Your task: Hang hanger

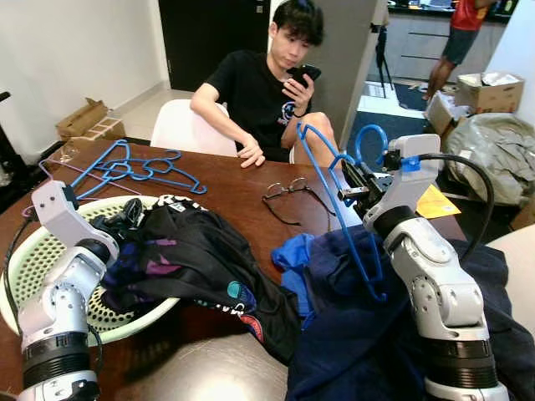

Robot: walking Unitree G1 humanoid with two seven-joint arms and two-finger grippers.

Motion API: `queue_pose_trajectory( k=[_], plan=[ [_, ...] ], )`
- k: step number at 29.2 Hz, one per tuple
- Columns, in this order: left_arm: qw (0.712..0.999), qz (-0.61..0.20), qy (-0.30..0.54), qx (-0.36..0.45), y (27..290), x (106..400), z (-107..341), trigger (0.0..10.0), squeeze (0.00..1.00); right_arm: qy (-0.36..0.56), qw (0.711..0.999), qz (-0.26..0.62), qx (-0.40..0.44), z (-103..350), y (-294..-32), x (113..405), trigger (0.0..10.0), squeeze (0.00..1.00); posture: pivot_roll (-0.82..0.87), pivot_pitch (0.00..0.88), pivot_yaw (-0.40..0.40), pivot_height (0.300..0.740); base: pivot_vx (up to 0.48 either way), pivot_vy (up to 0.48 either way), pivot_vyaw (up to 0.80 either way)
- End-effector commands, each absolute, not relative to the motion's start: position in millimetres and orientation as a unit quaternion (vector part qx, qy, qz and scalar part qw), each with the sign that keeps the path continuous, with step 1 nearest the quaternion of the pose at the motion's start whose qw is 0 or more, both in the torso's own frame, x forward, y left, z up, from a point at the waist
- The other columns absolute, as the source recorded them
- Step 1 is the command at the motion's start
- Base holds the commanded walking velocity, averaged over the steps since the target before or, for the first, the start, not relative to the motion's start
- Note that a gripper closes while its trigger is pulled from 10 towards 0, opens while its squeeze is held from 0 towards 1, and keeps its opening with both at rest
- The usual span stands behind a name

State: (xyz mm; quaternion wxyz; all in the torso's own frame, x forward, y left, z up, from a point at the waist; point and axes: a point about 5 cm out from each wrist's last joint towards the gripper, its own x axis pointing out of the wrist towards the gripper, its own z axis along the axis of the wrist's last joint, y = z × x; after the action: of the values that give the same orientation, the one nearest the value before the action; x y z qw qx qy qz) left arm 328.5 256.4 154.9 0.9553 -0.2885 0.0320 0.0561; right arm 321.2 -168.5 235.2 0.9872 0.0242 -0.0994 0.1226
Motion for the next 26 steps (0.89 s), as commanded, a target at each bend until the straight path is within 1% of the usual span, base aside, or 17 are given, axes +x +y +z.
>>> queue_pose_trajectory(
  k=[1, 3, 5, 7, 8, 12, 13, 14, 15, 20, 26],
  plan=[
    [0.951, 0.040, 0.031, -0.305, 249, 334, 155, 10.0, 0.00, -0.094, 0.988, 0.121, 0.021, 234, -170, 319, 10.0, 0.00, 0.01, 0.032, -0.021, 0.740, 0.000, 0.000, 0.00],
    [0.951, 0.040, 0.031, -0.305, 249, 334, 155, 10.0, 0.00, -0.094, 0.988, 0.121, 0.021, 234, -170, 319, 10.0, 0.00, 0.01, 0.032, -0.021, 0.740, 0.000, 0.000, 0.00],
    [0.946, 0.013, 0.042, -0.322, 238, 342, 156, 10.0, 0.00, -0.094, 0.988, 0.119, 0.019, 235, -171, 317, 10.0, 0.00, 0.00, 0.039, -0.019, 0.740, 0.000, 0.000, 0.00],
    [0.943, 0.003, 0.050, -0.328, 234, 345, 155, 10.0, 0.00, -0.093, 0.988, 0.119, 0.017, 235, -172, 317, 10.0, 0.00, 0.00, 0.042, -0.019, 0.740, 0.000, 0.000, 0.00],
    [0.945, -0.013, 0.079, -0.317, 228, 348, 150, 10.0, 0.00, -0.093, 0.989, 0.117, 0.016, 236, -173, 316, 10.0, 0.00, 0.00, 0.044, -0.019, 0.740, 0.000, 0.000, 0.00],
    [0.946, -0.022, 0.105, -0.307, 224, 349, 145, 10.0, 0.00, -0.093, 0.989, 0.115, 0.016, 236, -174, 316, 10.0, 0.00, 0.00, 0.046, -0.018, 0.740, 0.000, 0.000, 0.00],
    [0.944, -0.018, 0.116, -0.308, 224, 350, 142, 3.8, 0.00, -0.092, 0.989, 0.115, 0.016, 236, -174, 316, 10.0, 0.00, 0.00, 0.047, -0.017, 0.740, 0.000, 0.000, 0.00],
    [0.942, -0.014, 0.120, -0.312, 224, 351, 141, 3.8, 0.00, -0.091, 0.989, 0.115, 0.016, 235, -174, 316, 10.0, 0.00, 0.00, 0.047, -0.017, 0.740, 0.000, 0.000, 0.00],
    [0.940, -0.008, 0.130, -0.317, 225, 351, 139, 0.0, 0.00, -0.091, 0.989, 0.115, 0.016, 235, -174, 316, 10.0, 0.00, 0.00, 0.047, -0.019, 0.740, 0.000, 0.000, 0.00],
    [0.938, -0.005, 0.136, -0.319, 226, 351, 137, 0.0, 0.00, -0.090, 0.989, 0.115, 0.016, 235, -174, 316, 10.0, 0.00, 0.00, 0.047, -0.019, 0.740, 0.000, 0.000, 0.00],
    [0.936, 0.011, 0.145, -0.321, 233, 348, 136, 0.0, 0.00, -0.090, 0.989, 0.115, 0.017, 235, -173, 316, 10.0, 0.00, 0.01, 0.044, -0.019, 0.740, 0.000, 0.000, 0.00]
  ],
)
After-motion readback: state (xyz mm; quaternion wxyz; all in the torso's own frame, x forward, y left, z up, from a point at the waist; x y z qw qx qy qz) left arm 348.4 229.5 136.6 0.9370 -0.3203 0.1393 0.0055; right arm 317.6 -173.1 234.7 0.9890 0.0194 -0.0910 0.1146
